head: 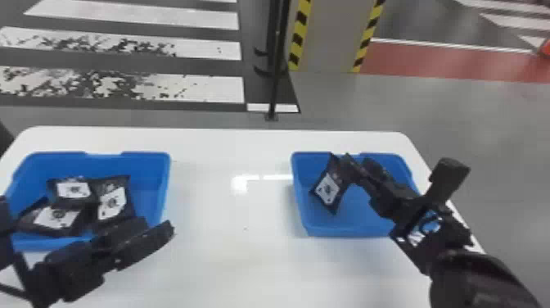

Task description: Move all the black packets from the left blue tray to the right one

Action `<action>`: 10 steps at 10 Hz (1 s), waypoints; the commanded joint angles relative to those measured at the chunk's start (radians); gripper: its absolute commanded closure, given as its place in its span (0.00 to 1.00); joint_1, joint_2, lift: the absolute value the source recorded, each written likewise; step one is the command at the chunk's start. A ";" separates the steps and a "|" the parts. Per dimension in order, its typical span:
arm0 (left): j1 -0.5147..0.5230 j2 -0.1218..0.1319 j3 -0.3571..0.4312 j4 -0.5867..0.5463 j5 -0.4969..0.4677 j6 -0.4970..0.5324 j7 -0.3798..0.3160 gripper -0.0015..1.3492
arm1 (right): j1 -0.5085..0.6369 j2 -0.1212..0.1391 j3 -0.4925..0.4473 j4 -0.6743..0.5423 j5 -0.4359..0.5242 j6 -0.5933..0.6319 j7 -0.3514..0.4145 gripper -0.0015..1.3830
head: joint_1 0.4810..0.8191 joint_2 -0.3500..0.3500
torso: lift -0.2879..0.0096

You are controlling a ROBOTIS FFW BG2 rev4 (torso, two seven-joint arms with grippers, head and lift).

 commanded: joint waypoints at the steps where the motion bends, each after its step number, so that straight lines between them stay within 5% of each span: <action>1: -0.009 0.000 0.026 0.000 -0.033 -0.002 0.006 0.11 | 0.096 0.012 0.002 -0.181 0.143 -0.016 -0.068 0.09 | 0.63 0.29 | 0.50; 5: -0.058 0.008 0.068 0.000 -0.138 0.016 0.115 0.11 | 0.331 0.036 0.094 -0.482 0.117 -0.056 -0.055 0.11 | 0.63 0.39 | 0.50; 10: -0.208 -0.024 0.058 0.020 -0.256 0.232 0.356 0.13 | 0.380 0.035 0.141 -0.532 0.025 0.096 0.037 0.11 | 0.63 0.69 | 0.50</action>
